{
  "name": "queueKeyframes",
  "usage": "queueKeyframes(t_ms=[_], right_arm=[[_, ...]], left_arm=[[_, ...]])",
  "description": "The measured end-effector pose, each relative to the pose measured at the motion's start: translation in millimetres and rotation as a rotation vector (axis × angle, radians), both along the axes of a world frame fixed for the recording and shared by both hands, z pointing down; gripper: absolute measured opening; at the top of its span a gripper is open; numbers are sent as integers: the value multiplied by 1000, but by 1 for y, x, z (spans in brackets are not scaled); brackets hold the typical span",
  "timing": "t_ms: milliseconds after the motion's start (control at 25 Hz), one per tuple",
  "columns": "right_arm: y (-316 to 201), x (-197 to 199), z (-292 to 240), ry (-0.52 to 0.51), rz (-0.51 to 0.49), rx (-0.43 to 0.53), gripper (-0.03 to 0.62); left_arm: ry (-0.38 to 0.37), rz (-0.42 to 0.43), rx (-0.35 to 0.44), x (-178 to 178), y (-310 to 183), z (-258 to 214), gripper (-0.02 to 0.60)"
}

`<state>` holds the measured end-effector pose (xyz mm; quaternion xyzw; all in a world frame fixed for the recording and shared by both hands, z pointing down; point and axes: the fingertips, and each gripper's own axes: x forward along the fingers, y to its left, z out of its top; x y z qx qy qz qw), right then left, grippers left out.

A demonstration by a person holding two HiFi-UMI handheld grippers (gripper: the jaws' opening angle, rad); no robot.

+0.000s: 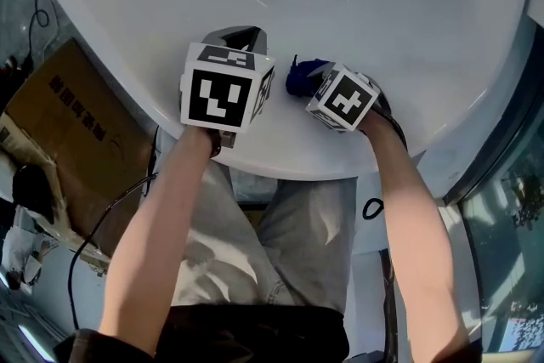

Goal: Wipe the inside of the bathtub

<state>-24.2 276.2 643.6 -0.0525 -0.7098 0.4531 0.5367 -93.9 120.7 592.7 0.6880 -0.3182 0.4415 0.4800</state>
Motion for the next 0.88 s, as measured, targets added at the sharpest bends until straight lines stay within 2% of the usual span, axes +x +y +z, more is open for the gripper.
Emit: queueKeyframes(t_ms=[280,880], right_arm=[[10,-15,-39,-51,131,-22,127],[30,-45,-128,-77,154,-36,127]], left_arm=[[9,1,11,-2,5,-17,3],[25,-4,64,-1,-10,-70,3]])
